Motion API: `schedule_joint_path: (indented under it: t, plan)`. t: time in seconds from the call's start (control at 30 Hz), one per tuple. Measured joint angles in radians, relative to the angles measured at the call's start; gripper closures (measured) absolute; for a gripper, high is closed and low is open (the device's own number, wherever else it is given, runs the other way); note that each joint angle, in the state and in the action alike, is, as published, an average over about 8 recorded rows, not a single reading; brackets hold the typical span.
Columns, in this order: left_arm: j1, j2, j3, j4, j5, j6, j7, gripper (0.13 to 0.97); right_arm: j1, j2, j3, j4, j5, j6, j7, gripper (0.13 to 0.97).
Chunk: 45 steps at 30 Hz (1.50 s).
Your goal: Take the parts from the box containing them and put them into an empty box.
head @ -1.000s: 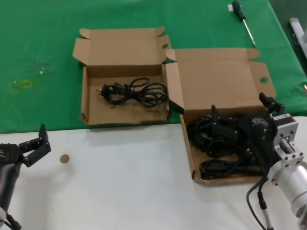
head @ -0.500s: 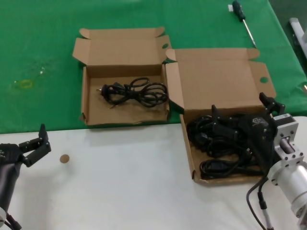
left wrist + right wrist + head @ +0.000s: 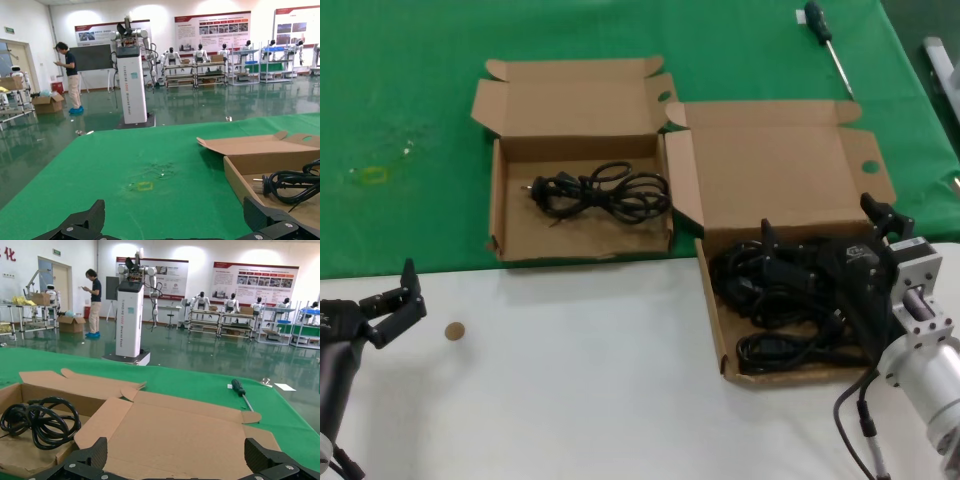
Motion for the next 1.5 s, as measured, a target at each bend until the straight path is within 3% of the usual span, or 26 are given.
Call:
schedule_joint_path:
  t: [1.5]
  plan:
    - [0.0, 0.0, 0.0, 0.0, 0.0, 0.0, 0.0, 0.132, 0.0, 0.0, 0.0, 0.0, 0.0, 0.0, 0.0, 0.129]
